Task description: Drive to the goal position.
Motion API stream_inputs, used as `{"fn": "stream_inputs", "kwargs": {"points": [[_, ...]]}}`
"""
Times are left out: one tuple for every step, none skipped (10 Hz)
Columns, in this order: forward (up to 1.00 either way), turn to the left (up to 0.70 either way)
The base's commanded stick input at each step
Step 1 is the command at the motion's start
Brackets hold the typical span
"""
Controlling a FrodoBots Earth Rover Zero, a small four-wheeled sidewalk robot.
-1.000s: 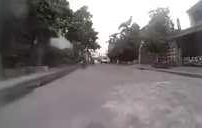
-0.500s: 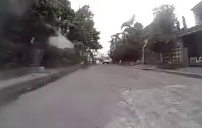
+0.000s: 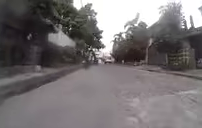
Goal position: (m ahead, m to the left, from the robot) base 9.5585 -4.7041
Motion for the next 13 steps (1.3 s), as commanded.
{"fn": "stream_inputs", "kwargs": {"points": [[1.00,-0.32],[1.00,-0.21],[1.00,-0.10],[1.00,0.00],[1.00,0.00],[1.00,0.00],[1.00,0.00],[1.00,0.00],[1.00,0.00],[1.00,0.00],[1.00,0.00],[1.00,0.00],[1.00,0.00]]}}
